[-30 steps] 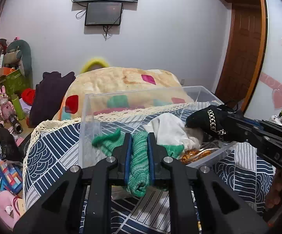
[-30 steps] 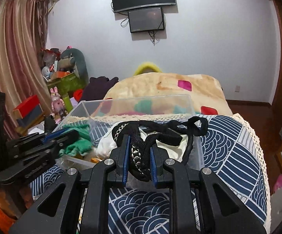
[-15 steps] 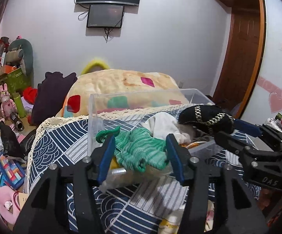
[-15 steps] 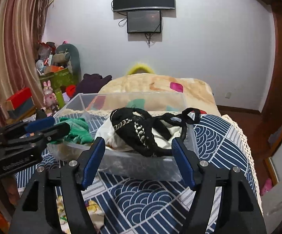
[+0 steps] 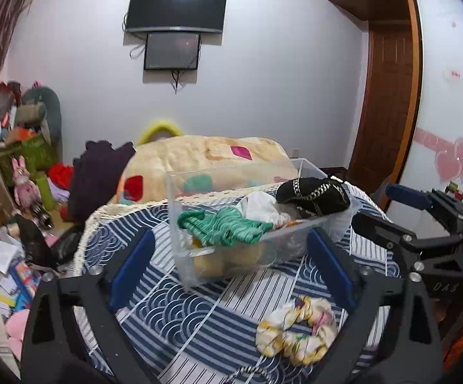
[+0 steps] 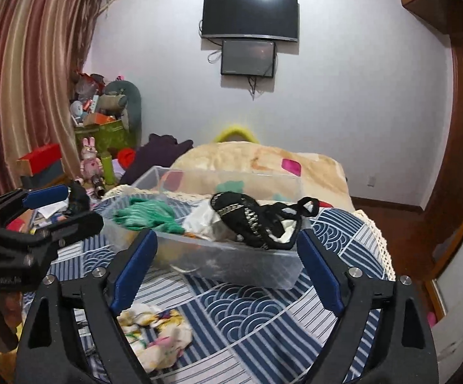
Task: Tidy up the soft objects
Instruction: 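Lower the green sock and black bag into the clear box and release, then grasp the floral scrunchie with the right tool while the left tool grasps the braided cord, then drop the floral scrunchie and braided cord into the clear box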
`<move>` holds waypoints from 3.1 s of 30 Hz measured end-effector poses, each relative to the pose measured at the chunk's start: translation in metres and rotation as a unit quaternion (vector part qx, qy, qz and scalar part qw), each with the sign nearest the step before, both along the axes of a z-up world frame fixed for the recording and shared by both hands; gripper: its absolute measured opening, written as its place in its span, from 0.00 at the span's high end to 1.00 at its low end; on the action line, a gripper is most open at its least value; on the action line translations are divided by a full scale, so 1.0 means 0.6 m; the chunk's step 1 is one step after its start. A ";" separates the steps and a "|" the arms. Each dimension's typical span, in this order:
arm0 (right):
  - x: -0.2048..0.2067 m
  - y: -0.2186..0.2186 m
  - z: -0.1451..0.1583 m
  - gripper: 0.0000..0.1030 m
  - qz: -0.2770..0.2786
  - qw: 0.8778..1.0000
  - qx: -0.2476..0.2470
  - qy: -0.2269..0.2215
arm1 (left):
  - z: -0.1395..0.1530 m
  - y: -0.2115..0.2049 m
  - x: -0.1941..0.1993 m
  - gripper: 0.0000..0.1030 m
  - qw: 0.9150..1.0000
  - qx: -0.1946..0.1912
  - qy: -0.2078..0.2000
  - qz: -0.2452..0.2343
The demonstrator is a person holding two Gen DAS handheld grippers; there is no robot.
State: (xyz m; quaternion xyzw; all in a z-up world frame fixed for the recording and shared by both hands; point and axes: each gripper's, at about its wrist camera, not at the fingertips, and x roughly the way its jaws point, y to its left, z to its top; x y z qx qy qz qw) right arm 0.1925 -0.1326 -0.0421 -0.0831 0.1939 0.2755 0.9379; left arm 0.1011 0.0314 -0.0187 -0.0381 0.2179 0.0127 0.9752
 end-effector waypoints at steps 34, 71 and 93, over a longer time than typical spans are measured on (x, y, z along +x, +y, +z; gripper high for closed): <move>-0.047 0.039 -0.165 0.25 0.066 0.986 -0.049 0.144 | -0.192 -0.016 -0.081 0.17 0.990 -0.040 0.137 -0.011; -0.029 0.005 -0.025 0.88 0.028 0.999 0.024 0.031 | -0.039 0.017 -0.014 0.86 1.000 -0.022 0.006 -0.008; 0.097 0.110 -0.052 0.88 0.025 0.996 0.004 0.083 | -0.053 0.046 0.147 0.86 0.999 -0.015 0.049 0.009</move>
